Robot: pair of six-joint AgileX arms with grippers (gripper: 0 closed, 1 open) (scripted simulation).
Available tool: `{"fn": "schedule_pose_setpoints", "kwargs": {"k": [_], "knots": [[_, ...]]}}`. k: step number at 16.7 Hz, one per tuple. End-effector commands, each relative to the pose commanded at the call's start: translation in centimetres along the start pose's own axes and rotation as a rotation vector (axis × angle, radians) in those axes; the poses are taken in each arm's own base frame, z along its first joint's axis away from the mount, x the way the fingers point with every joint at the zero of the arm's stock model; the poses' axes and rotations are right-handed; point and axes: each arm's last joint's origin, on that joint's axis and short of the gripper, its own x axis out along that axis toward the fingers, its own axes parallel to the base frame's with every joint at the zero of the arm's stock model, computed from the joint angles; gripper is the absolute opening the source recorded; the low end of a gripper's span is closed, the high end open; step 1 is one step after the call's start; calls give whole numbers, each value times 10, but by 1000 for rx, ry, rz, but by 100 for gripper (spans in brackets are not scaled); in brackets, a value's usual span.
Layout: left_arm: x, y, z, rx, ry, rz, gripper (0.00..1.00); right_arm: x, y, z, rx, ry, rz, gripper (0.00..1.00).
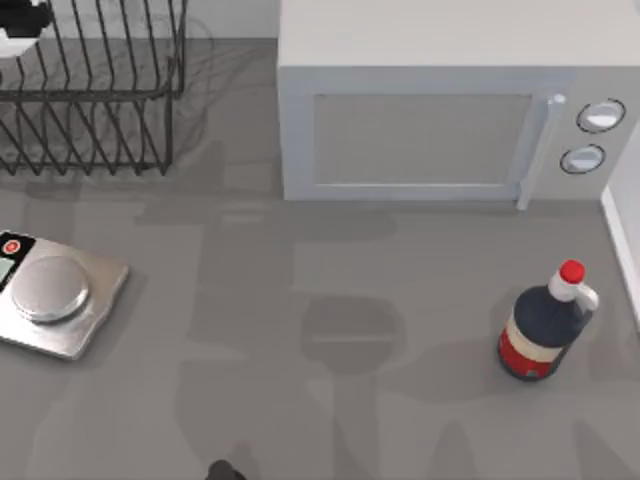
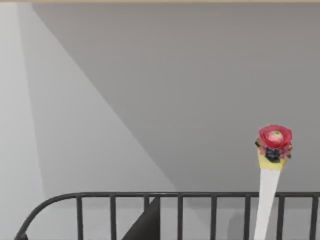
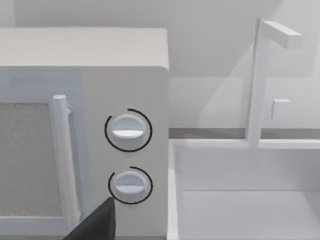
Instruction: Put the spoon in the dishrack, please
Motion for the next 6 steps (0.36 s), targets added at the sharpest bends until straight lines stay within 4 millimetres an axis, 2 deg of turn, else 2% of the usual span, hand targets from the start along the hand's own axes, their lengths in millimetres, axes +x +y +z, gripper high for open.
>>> {"fn": "schedule_pose_setpoints", "kwargs": {"k": [6], "knots": [[0,0,0,0,0,0,100,0,0,0,0,0,0,100]]}}
